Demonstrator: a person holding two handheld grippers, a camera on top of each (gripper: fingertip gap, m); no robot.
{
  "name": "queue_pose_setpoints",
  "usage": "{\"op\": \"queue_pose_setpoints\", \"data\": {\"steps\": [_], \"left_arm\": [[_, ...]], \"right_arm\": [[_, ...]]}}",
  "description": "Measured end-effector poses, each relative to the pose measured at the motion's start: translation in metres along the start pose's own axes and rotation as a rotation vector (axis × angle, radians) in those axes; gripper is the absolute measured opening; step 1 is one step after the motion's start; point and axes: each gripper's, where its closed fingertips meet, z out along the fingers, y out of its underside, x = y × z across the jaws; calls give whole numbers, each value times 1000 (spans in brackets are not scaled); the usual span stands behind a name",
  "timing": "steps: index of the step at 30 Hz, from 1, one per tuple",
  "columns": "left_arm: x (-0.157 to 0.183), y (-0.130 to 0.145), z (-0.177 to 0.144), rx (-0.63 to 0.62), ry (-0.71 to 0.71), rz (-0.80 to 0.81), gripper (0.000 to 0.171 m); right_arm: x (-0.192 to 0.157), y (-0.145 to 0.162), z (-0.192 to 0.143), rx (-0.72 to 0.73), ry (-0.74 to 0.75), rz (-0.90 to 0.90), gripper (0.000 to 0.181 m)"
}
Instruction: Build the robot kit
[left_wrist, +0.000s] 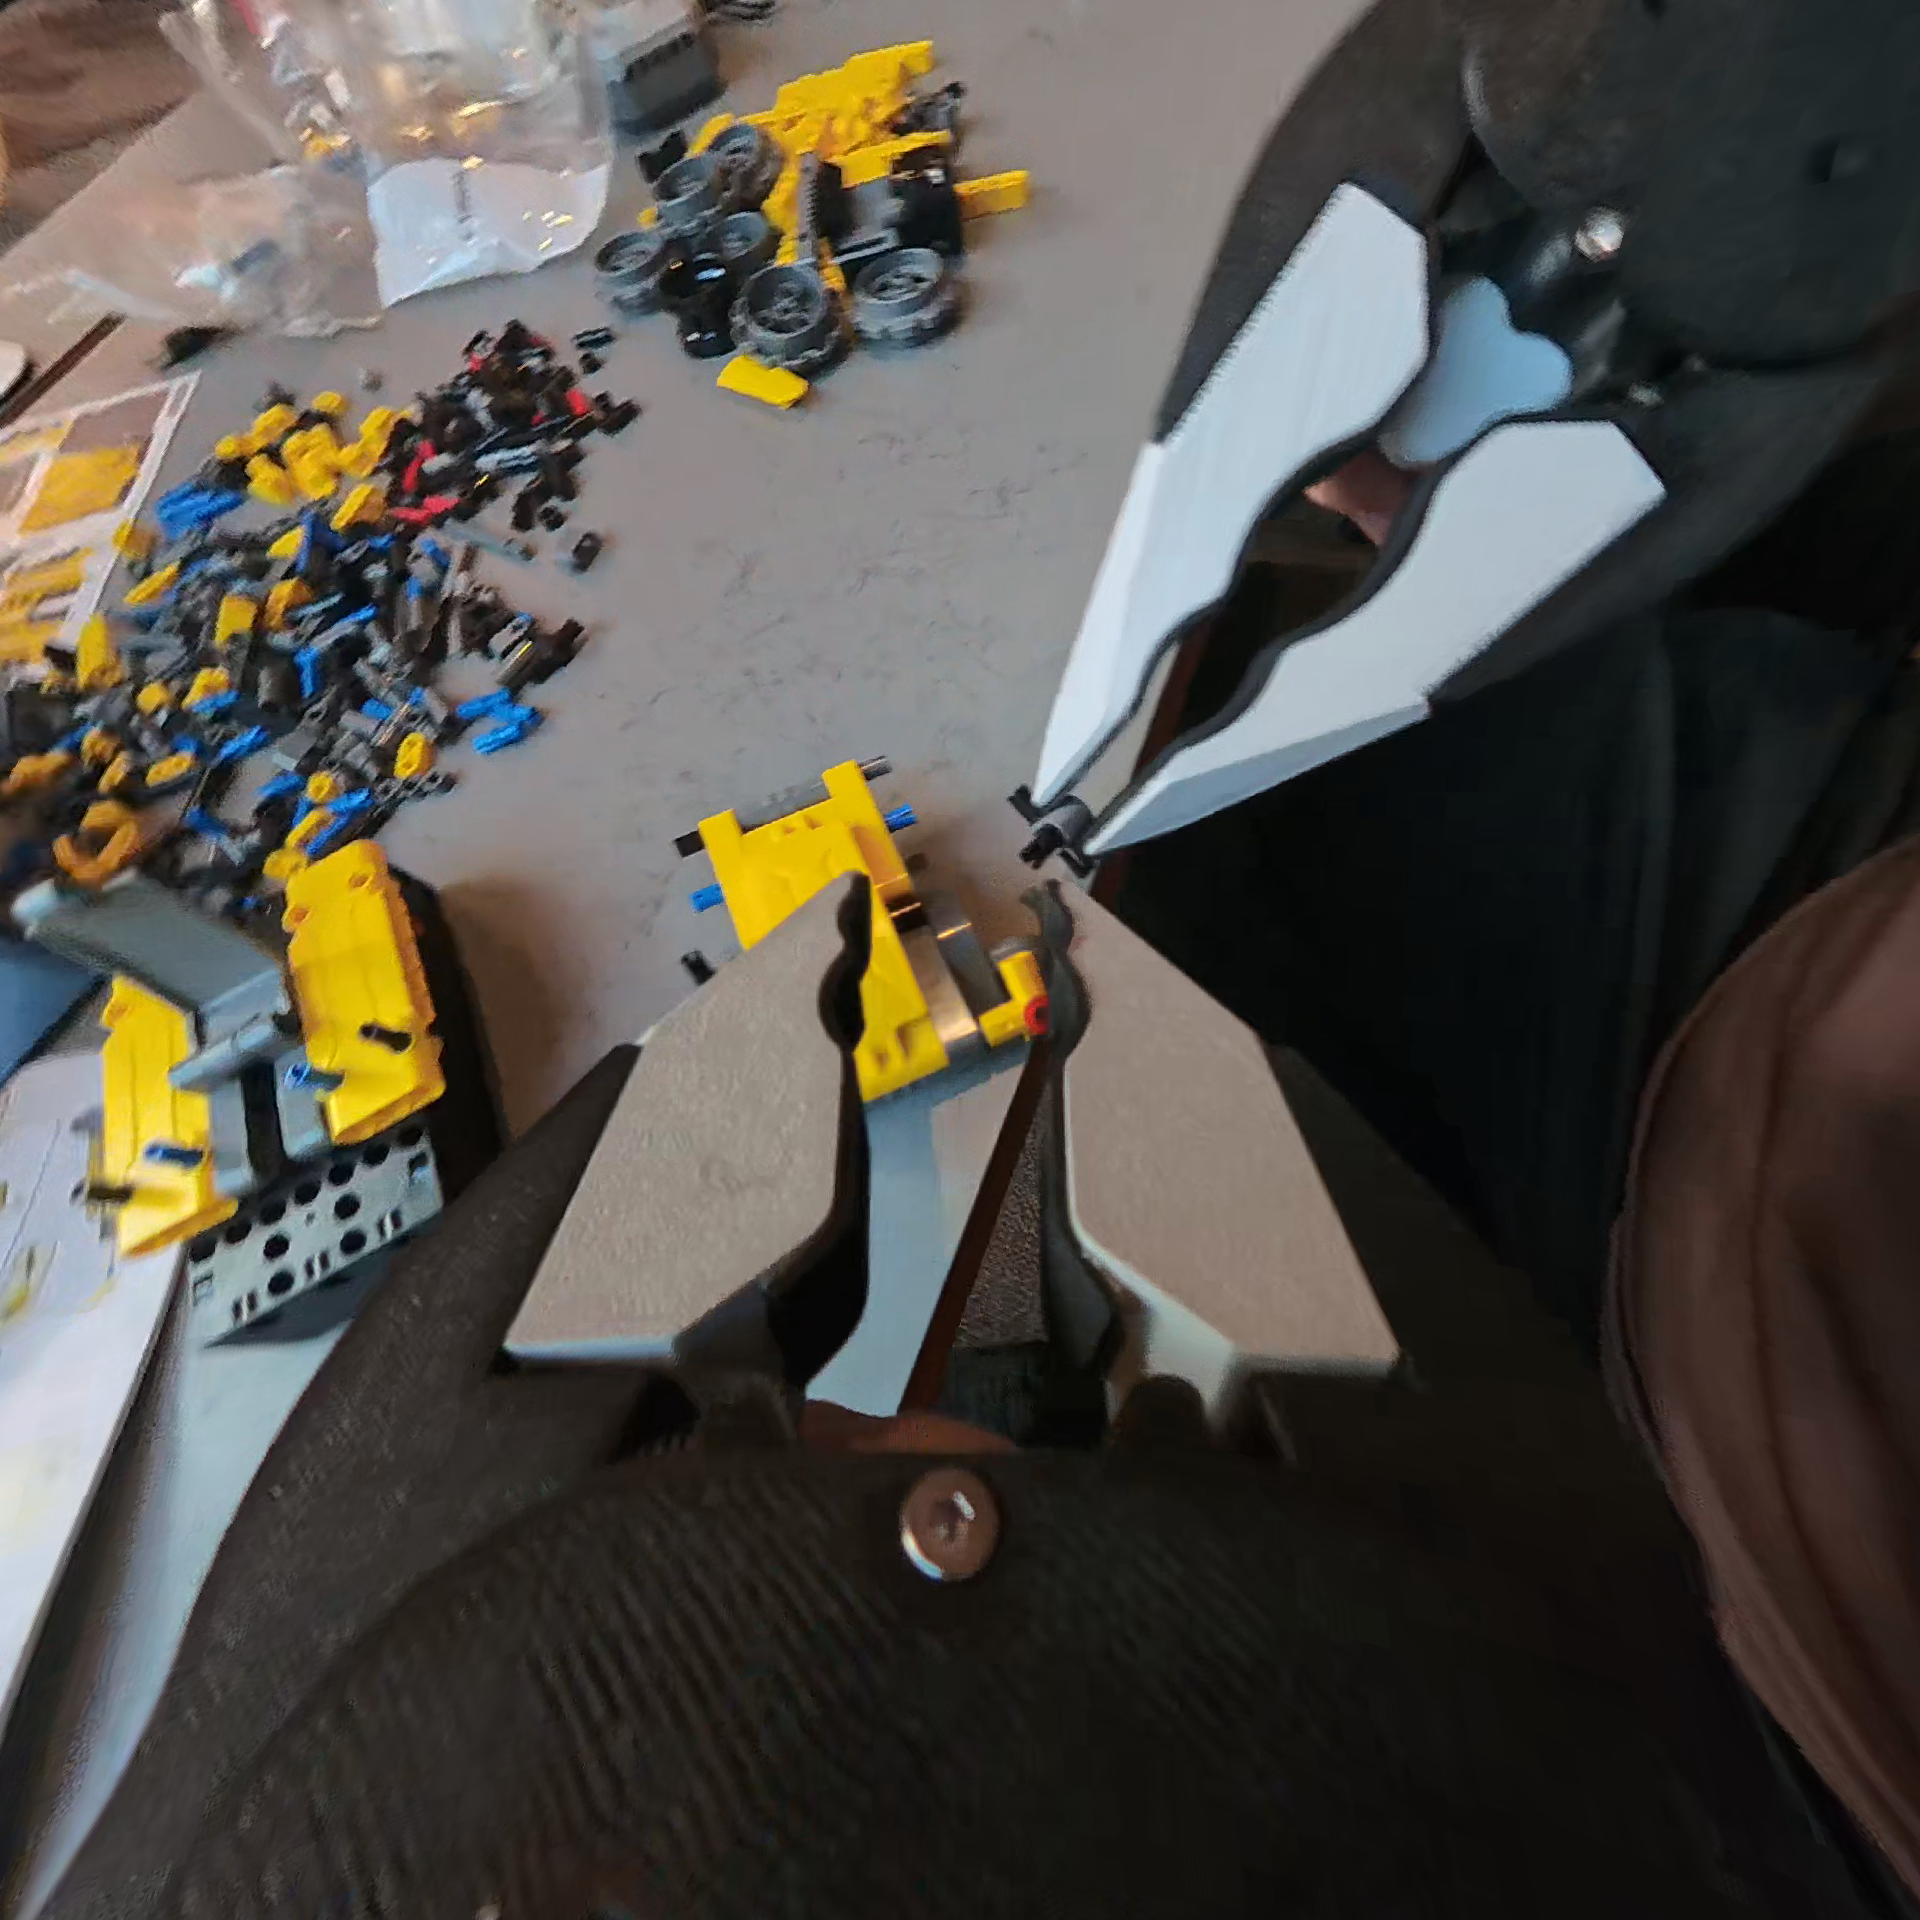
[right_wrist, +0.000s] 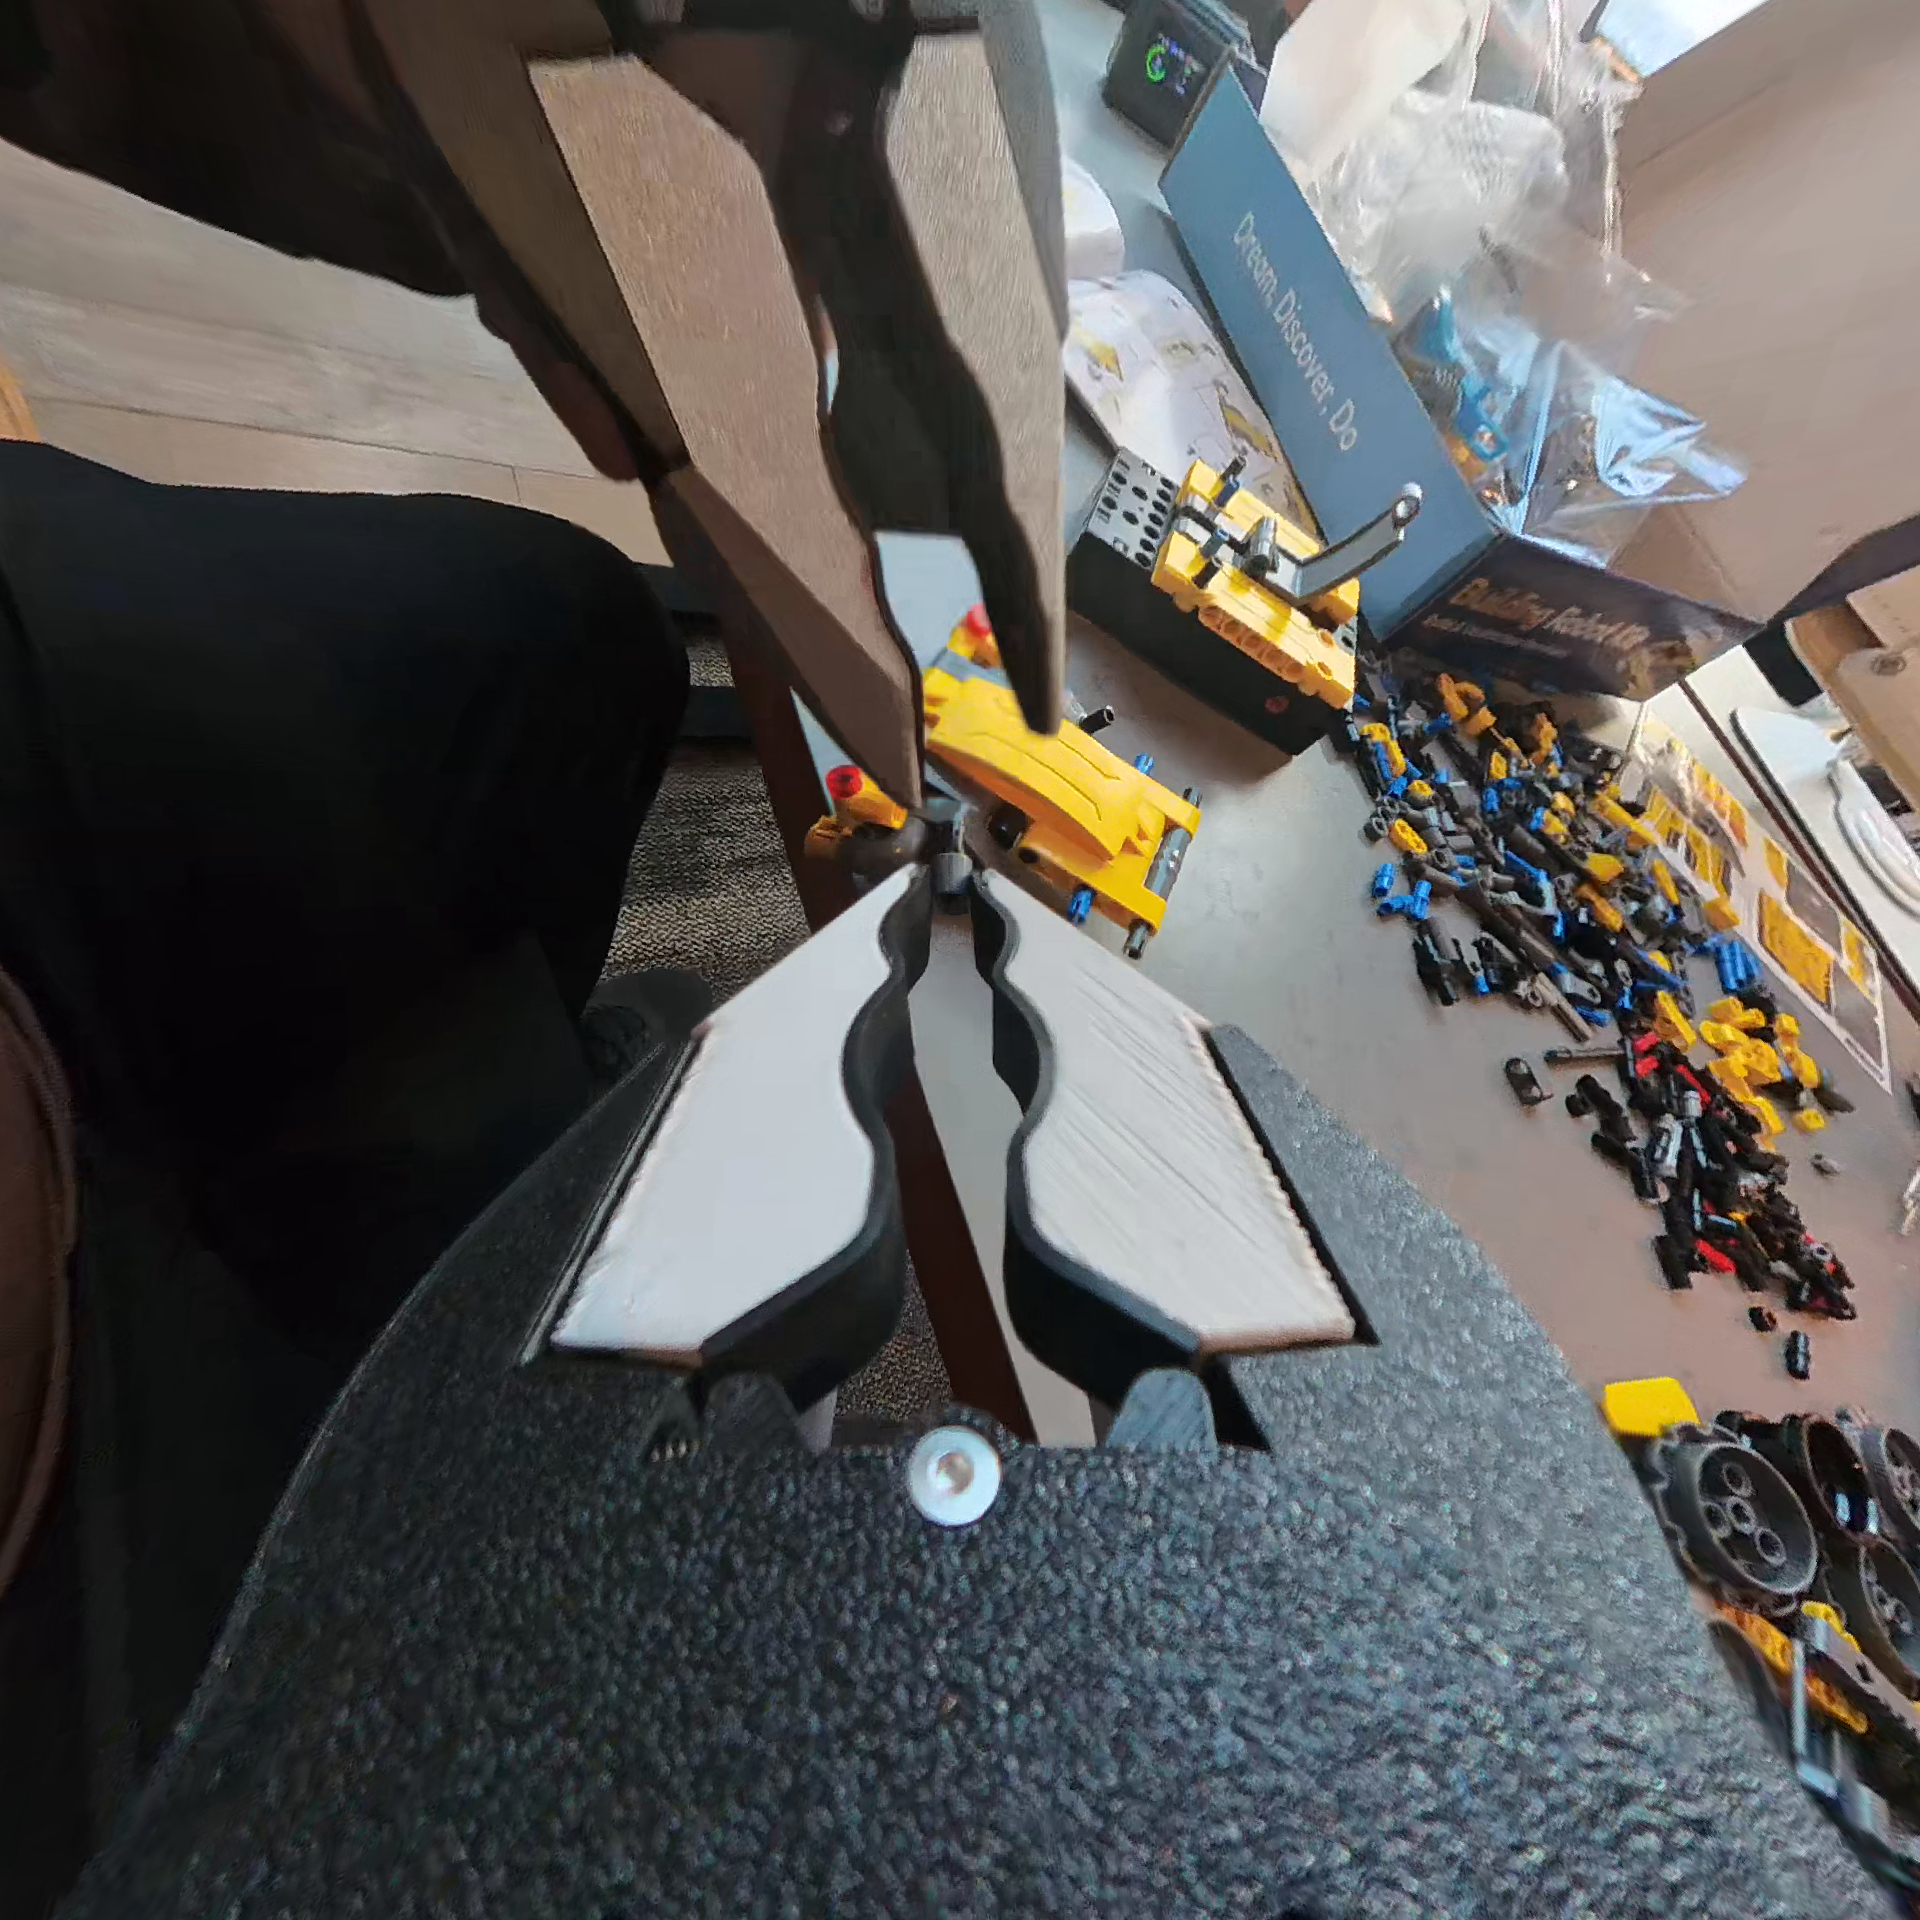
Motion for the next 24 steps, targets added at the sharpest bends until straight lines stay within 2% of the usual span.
{"op": "queue_pose_setpoints", "data": {"steps": [3, 6, 9, 14, 16, 18, 24], "left_arm": [[-20, 8, -2, -60, -59, -135, 45], [-34, 19, 4, -146, -73, -200, 58], [-37, 26, 11, -210, -52, -234, 60], [-30, 28, 13, -241, -5, -249, 53], [-25, 36, 11, -299, 3, -246, 68], [-22, 34, 10, -277, 0, -253, 64], [-17, 34, 18, -272, 67, -330, 68]], "right_arm": [[0, 5, 4, -37, 22, -6, 3], [-2, 7, 8, -57, 22, -9, 3], [-3, 10, 6, -72, 27, -13, 3], [1, 16, 5, -89, 58, -28, 4], [1, 20, 7, -107, 60, -37, 4], [0, 20, 7, -105, 65, -47, 3], [7, 24, 8, -127, 124, -123, 4]]}}
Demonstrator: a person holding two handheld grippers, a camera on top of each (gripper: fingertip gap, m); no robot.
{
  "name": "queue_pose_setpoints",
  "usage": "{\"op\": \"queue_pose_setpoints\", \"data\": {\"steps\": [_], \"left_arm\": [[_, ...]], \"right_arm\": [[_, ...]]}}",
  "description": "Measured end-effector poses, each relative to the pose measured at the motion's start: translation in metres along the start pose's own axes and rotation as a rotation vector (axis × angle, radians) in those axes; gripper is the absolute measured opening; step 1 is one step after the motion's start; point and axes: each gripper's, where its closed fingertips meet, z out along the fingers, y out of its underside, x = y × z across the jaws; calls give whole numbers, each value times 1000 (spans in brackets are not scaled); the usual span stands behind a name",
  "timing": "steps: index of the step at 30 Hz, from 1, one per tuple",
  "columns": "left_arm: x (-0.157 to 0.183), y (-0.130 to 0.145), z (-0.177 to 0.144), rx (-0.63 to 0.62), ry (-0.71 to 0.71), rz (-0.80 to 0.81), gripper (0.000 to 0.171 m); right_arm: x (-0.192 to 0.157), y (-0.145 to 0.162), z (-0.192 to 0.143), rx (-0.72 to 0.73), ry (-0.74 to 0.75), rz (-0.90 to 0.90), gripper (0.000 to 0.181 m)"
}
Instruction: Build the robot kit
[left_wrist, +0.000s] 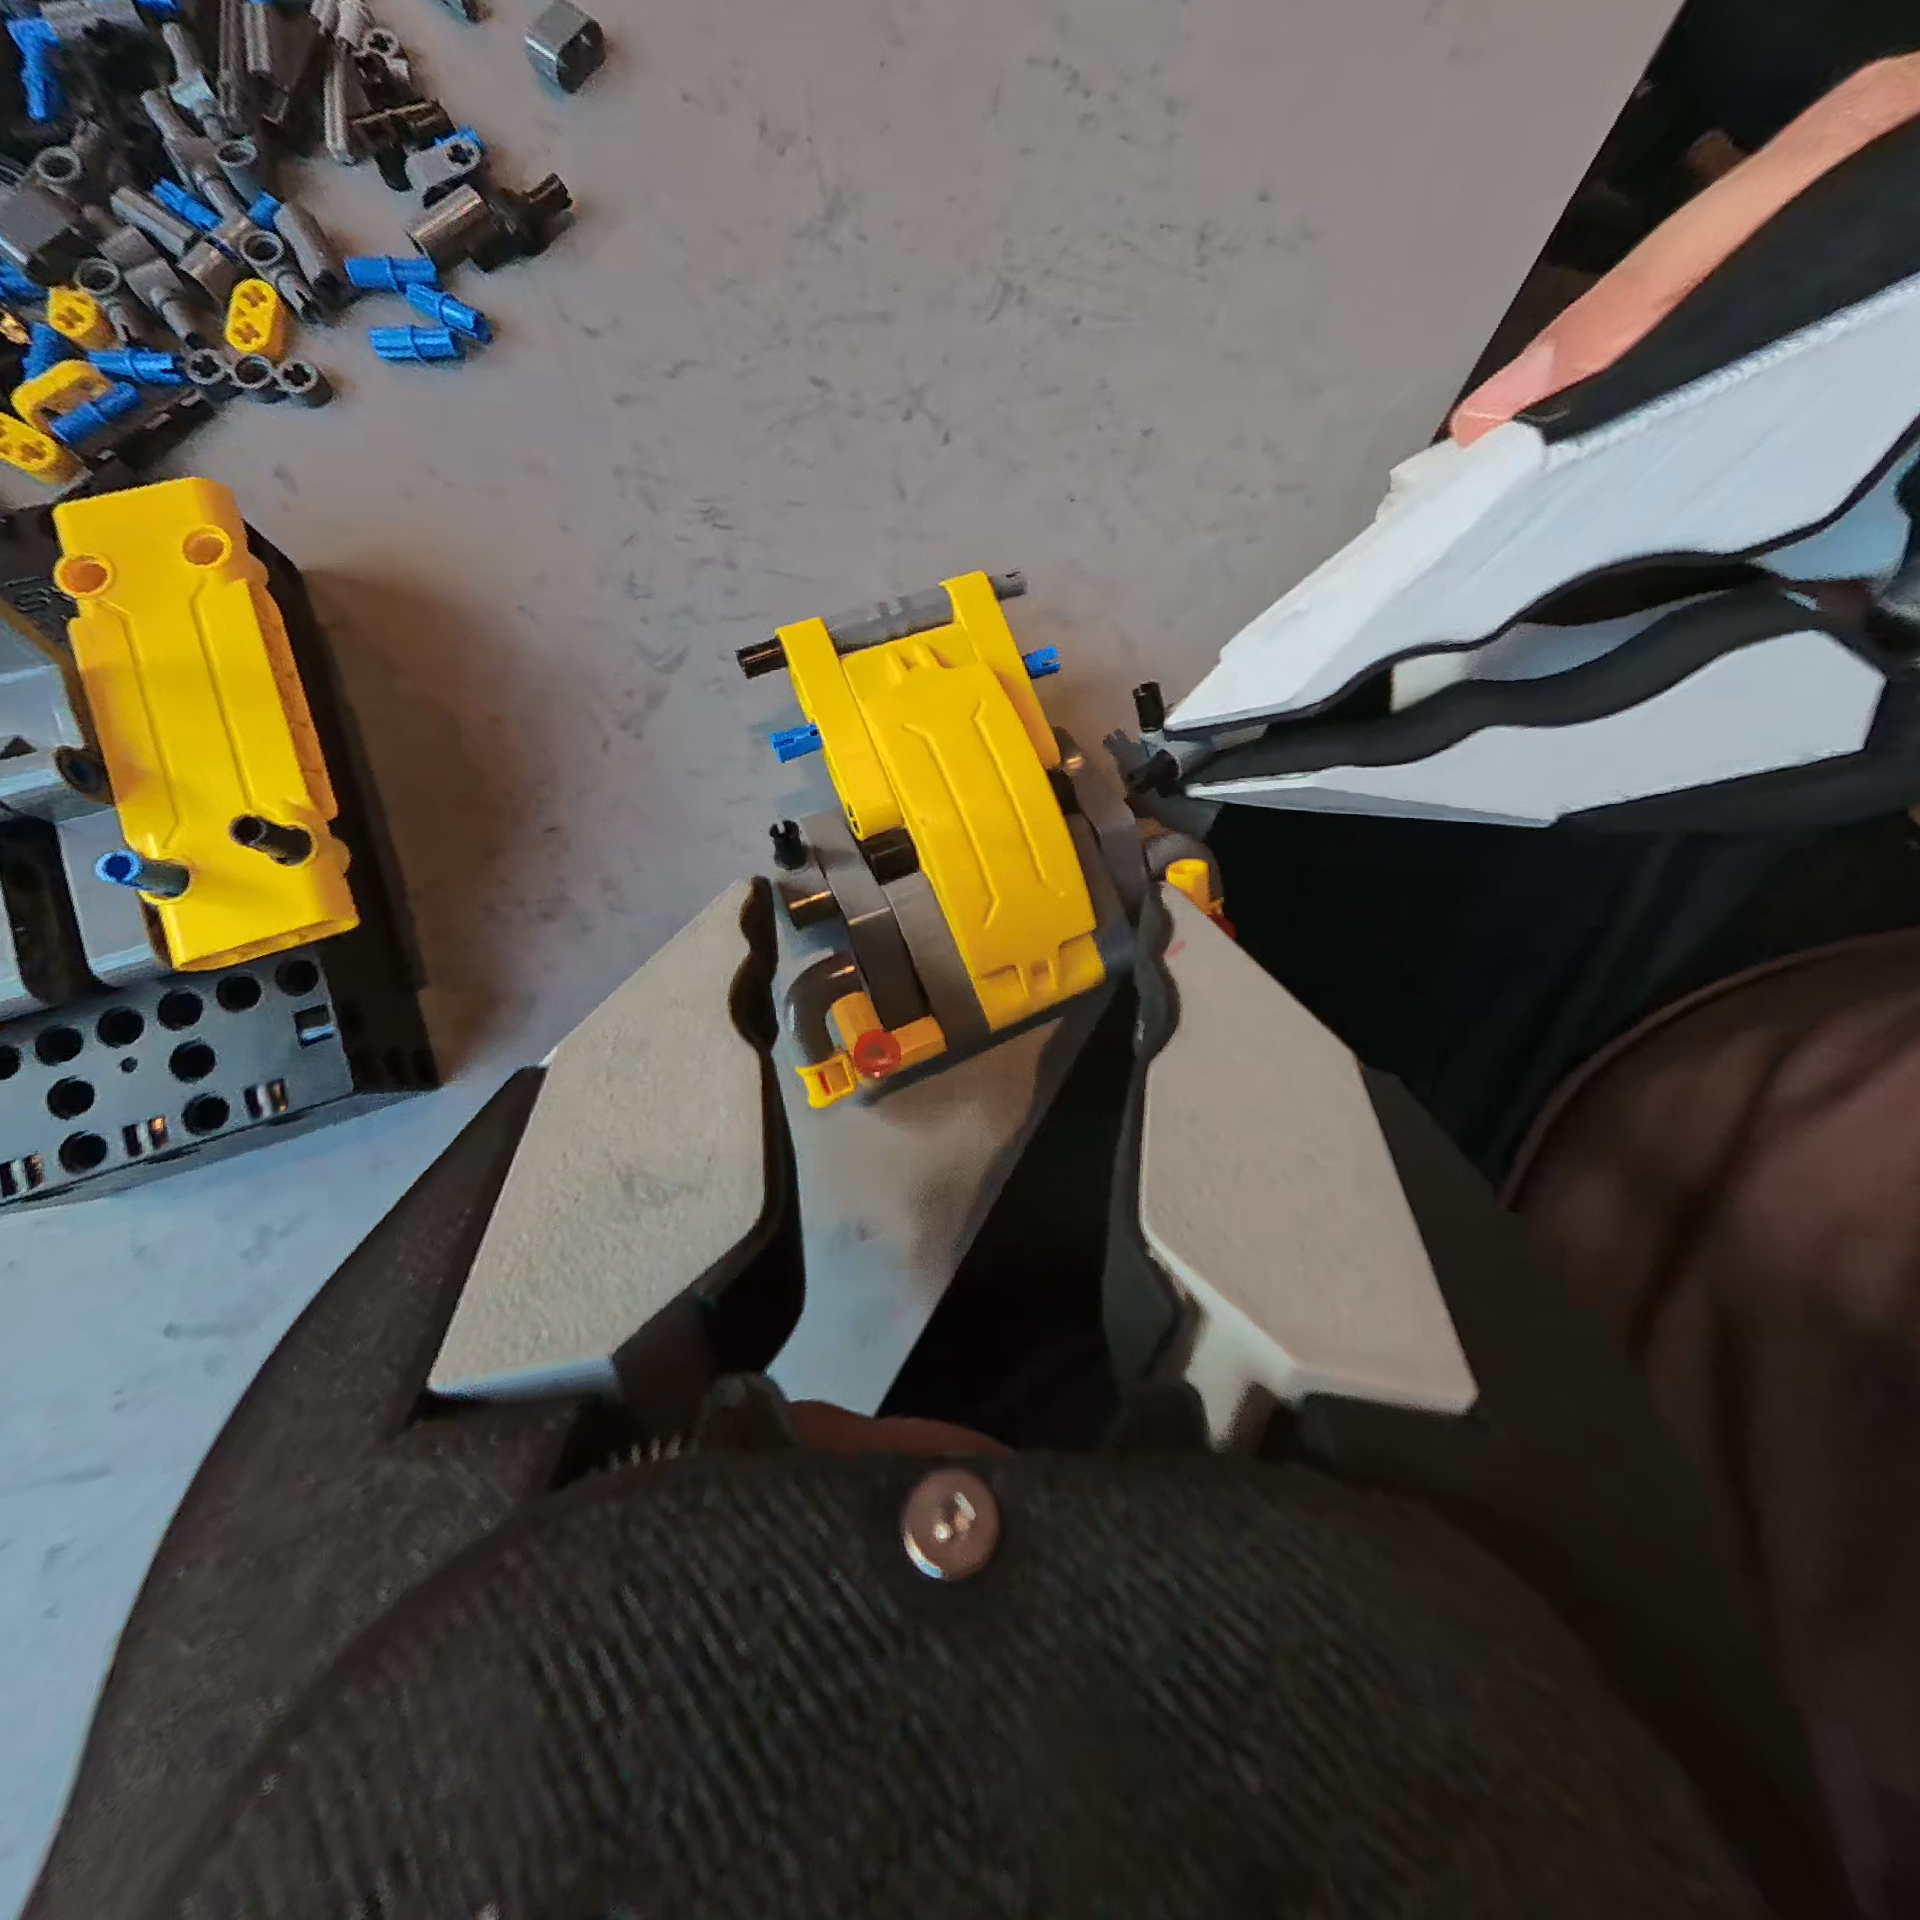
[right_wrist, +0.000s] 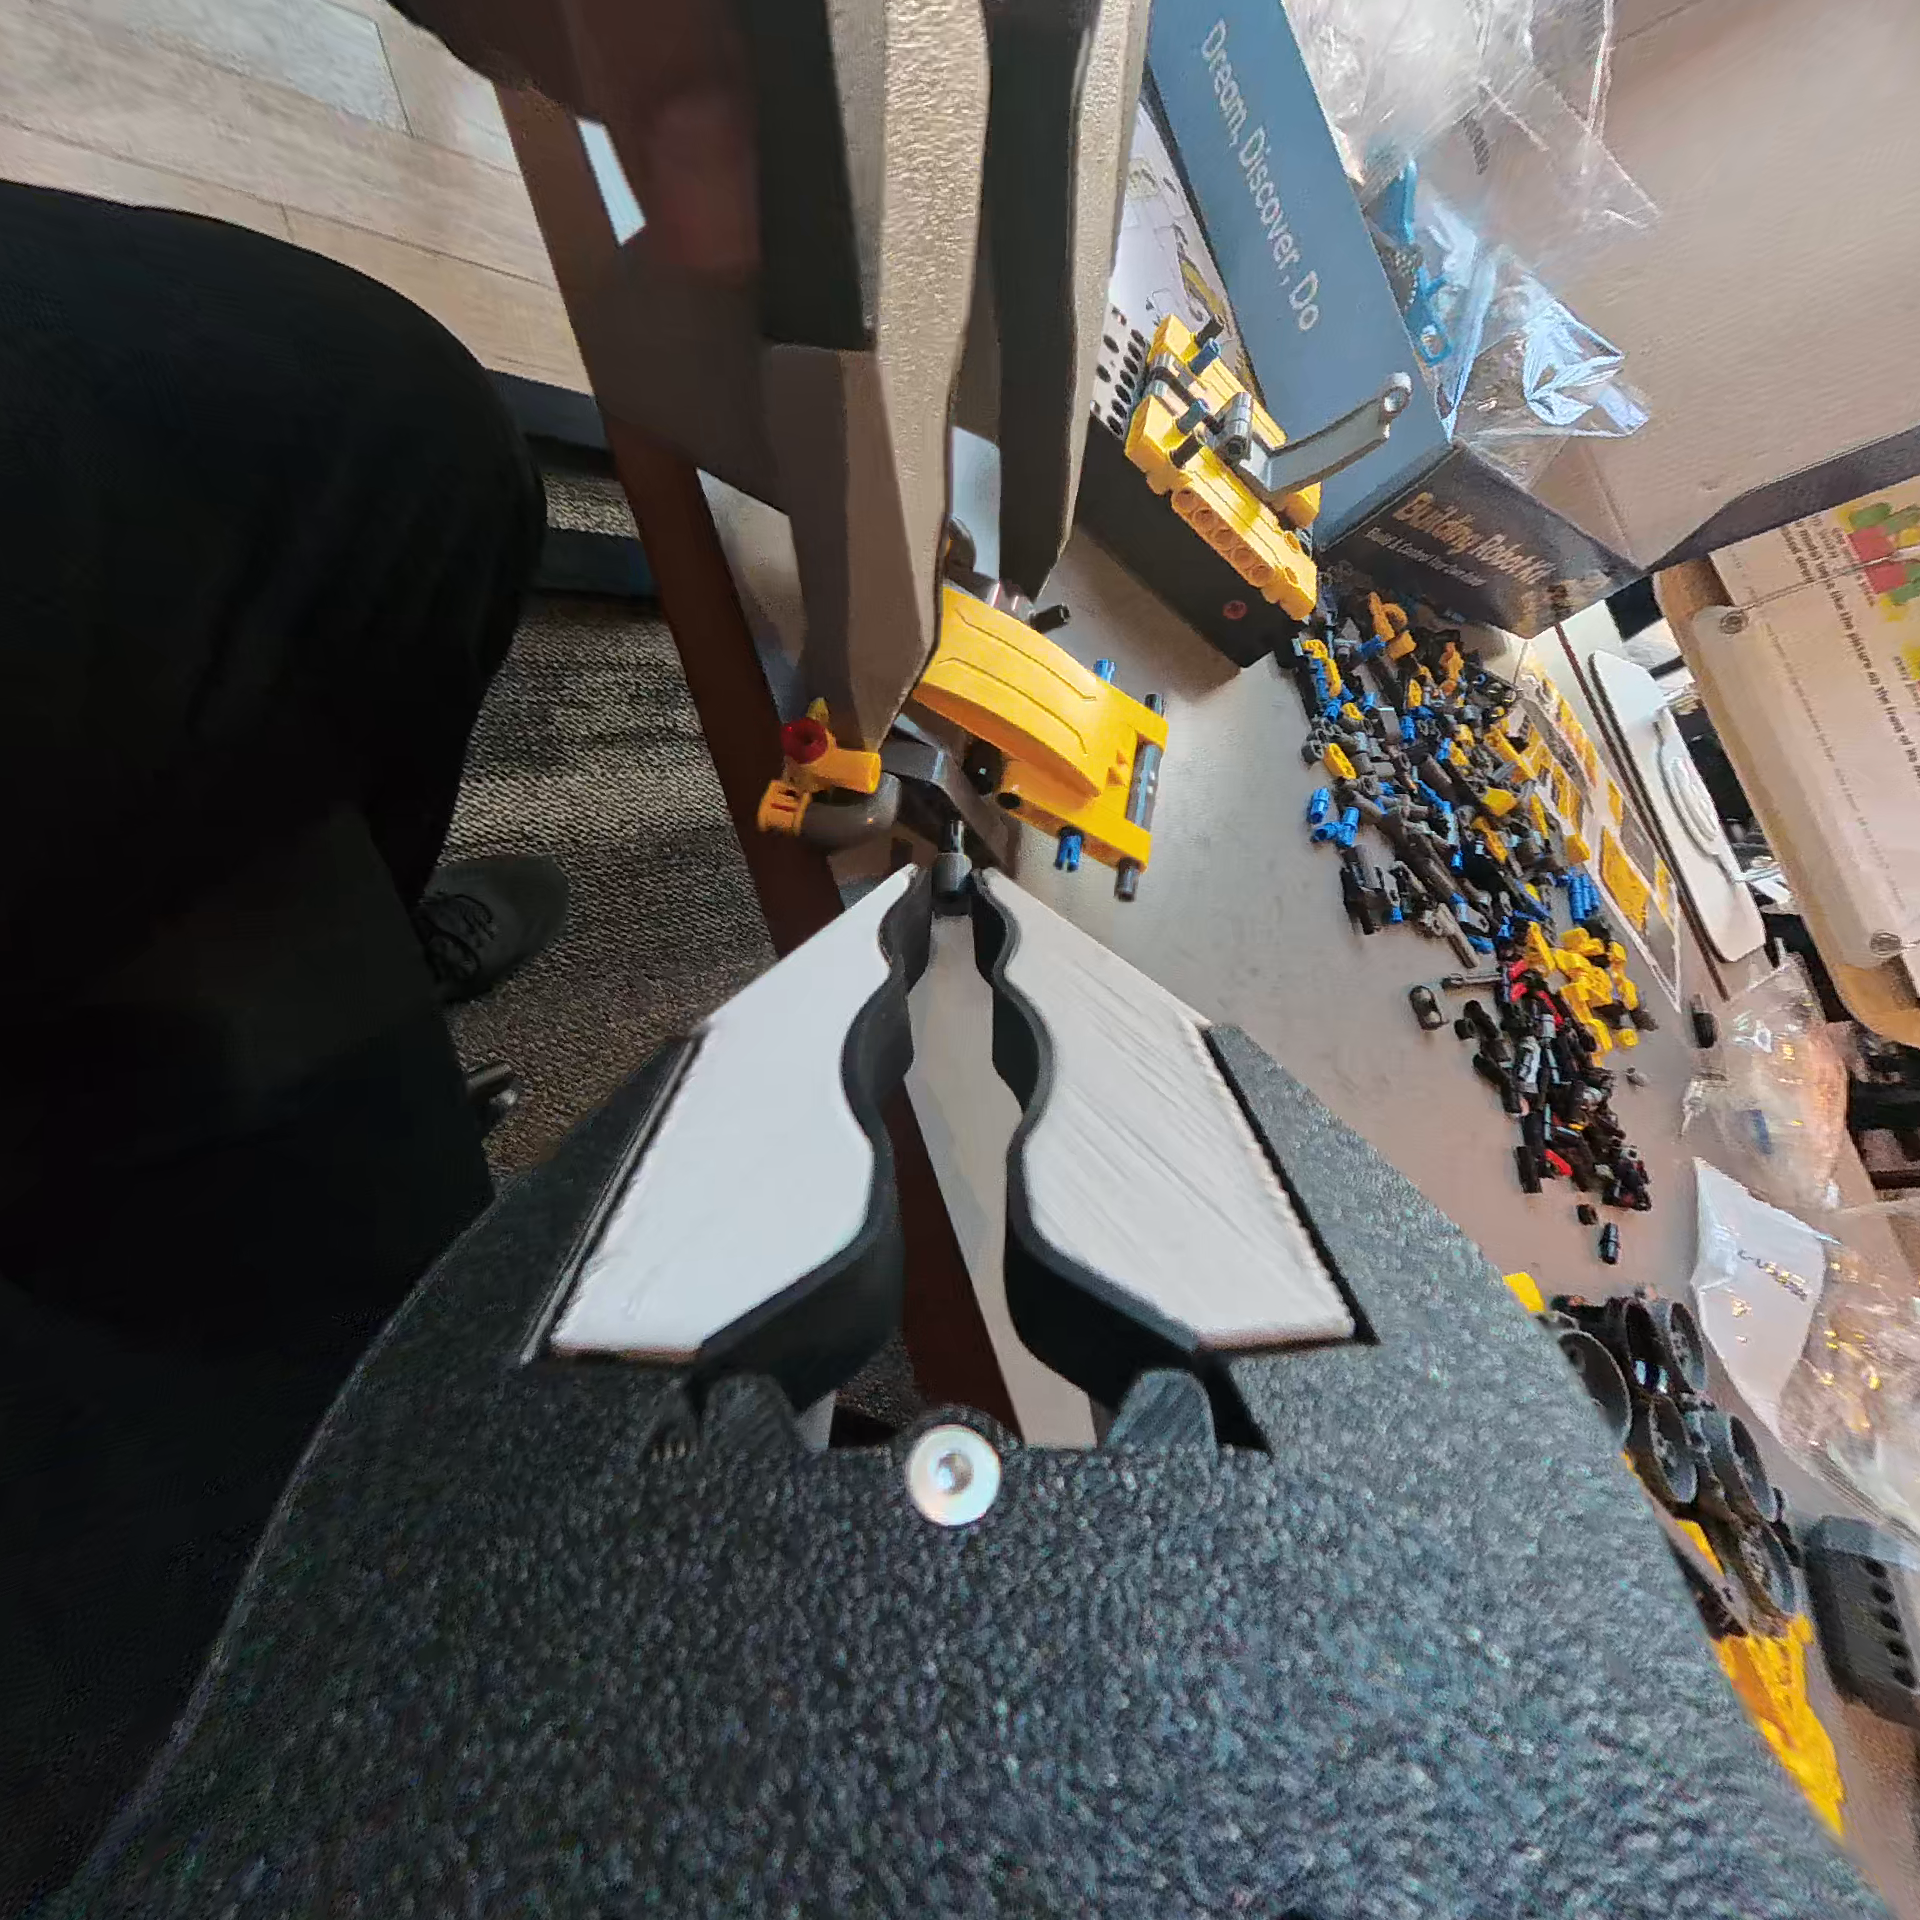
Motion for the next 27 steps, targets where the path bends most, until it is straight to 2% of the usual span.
{"op": "queue_pose_setpoints", "data": {"steps": [7, 13, 16, 22, 27], "left_arm": [[1, -2, 2, 17, 110, 8, 64], [3, -2, 0, -36, 183, 38, 61], [3, -2, -1, -42, 158, 61, 61], [9, -15, -21, 50, 99, 70, 67], [12, -20, -27, 117, 58, 71, 65]], "right_arm": [[3, 4, -4, -28, 77, -89, 4], [2, -1, -12, -50, 148, -100, 4], [2, -6, -18, -64, 196, -97, 4], [10, 2, -33, -125, 345, -111, 4], [56, -18, -64, -101, 535, -8, 3]]}}
